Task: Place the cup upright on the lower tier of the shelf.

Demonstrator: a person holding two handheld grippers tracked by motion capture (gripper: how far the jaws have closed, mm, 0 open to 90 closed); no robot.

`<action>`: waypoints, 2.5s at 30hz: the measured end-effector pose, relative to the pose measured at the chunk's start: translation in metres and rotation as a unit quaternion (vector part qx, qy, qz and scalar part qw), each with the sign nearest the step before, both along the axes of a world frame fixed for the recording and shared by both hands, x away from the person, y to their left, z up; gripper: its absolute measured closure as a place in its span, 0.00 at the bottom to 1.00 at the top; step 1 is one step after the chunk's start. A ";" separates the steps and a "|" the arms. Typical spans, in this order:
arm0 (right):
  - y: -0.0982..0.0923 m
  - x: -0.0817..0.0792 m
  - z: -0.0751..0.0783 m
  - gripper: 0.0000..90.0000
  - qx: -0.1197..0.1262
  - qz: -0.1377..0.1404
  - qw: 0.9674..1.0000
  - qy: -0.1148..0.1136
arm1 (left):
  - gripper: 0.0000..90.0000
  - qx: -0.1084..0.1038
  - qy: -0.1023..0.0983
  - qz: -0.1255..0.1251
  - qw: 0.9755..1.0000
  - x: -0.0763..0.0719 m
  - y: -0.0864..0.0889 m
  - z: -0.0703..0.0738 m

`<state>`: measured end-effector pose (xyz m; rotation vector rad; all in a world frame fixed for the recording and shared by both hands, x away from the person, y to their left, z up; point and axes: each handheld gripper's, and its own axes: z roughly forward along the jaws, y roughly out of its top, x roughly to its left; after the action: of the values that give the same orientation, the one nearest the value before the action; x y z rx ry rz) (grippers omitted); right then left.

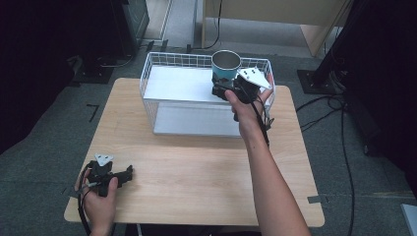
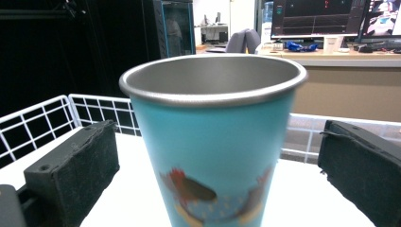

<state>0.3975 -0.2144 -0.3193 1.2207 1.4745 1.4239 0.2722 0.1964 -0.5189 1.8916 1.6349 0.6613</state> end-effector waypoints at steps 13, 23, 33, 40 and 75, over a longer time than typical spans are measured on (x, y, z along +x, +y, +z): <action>-0.018 -0.030 -0.019 0.00 -0.003 0.007 1.000 -0.008 | 0.00 0.000 0.000 0.000 1.000 0.000 0.000 0.000; -0.031 -0.051 -0.033 0.00 -0.015 0.010 1.000 -0.015 | 0.00 -0.001 0.000 0.000 1.000 0.000 0.000 0.000; -0.040 -0.071 -0.052 0.00 -0.027 0.013 0.999 -0.015 | 0.00 -0.001 0.000 0.000 1.000 0.000 0.000 0.000; -0.048 -0.083 -0.060 0.00 -0.039 0.010 0.999 -0.018 | 0.00 -0.001 0.001 0.000 1.000 0.000 0.000 0.000; -0.113 -0.124 -0.133 0.00 -0.045 -0.033 0.997 0.047 | 0.00 -0.001 0.000 0.002 1.000 0.000 -0.001 0.000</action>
<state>0.2731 -0.3274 -0.4519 1.2833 1.5307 1.2596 0.2718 0.1955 -0.5190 1.8874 1.6384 0.6599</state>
